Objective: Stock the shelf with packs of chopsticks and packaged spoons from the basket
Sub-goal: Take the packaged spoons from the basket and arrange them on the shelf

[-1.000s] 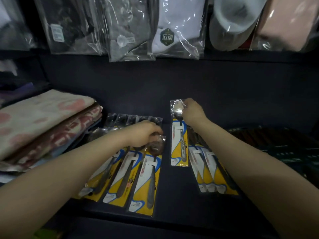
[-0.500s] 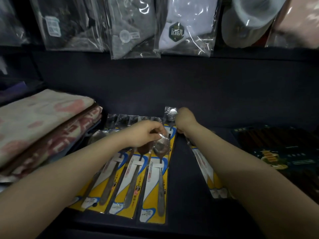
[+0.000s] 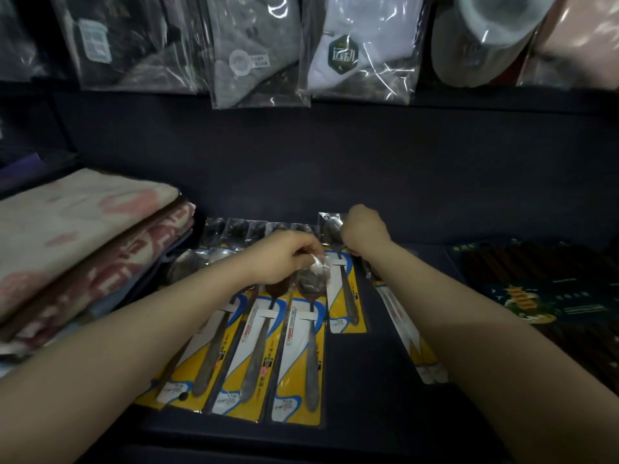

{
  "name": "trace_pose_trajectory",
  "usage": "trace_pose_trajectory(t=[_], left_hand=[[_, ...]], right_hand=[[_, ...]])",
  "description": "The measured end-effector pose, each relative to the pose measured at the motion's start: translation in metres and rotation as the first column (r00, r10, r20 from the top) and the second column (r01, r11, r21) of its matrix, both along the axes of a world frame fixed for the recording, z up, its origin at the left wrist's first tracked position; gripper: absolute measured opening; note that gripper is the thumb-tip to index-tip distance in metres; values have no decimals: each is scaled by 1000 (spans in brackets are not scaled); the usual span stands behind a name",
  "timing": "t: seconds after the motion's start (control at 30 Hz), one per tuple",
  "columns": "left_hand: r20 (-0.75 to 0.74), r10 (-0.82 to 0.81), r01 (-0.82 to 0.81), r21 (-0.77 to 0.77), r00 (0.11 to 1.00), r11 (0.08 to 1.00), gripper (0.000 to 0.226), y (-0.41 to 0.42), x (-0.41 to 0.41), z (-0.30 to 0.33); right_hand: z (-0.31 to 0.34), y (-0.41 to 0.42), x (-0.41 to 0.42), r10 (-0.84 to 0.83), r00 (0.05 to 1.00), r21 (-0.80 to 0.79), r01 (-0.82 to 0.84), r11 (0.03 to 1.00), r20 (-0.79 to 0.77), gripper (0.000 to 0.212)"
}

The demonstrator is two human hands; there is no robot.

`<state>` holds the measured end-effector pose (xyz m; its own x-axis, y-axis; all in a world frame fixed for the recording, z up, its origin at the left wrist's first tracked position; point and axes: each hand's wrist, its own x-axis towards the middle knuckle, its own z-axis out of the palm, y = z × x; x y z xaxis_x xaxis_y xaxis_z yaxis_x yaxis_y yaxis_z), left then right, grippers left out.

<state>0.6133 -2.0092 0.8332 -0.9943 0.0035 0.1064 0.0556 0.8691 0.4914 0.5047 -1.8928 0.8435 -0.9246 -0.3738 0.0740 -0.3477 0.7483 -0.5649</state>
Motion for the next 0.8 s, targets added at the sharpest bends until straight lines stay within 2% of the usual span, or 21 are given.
trace_pose_trajectory(t=[0.23,0.43,0.5,0.57,0.63,0.67,0.73,0.8], left_hand=[[-1,3,-3,104,1000,995,17,0,4,2],[1,35,-35,33,999,999,19,4,2,-3],[1,50,-50,21,999,999,19,7,1,-3],[-18,65,-64,22,998,998,22,8,2,-2],[-87,70,-73,-33,994,997,28,9,5,-3],[-127,57,-69,-97,990,993,31,10,7,-5],[-163,2,-40,-234,987,972,36,18,17,-5],[-125,-96,41,-387,987,921,43,32,32,-6]], right_hand=[[-1,-8,-4,-11,995,-36,14,999,95,29],[1,-9,1,31,994,131,-44,990,103,35],[6,-7,-1,39,992,88,-50,995,118,31],[15,1,-1,59,984,-61,-49,997,166,21],[24,18,0,87,993,-146,-74,987,85,13],[27,29,1,98,995,-124,-98,987,-4,16],[27,52,3,155,981,23,-153,988,-121,23],[19,72,6,210,977,228,-197,954,-34,44]])
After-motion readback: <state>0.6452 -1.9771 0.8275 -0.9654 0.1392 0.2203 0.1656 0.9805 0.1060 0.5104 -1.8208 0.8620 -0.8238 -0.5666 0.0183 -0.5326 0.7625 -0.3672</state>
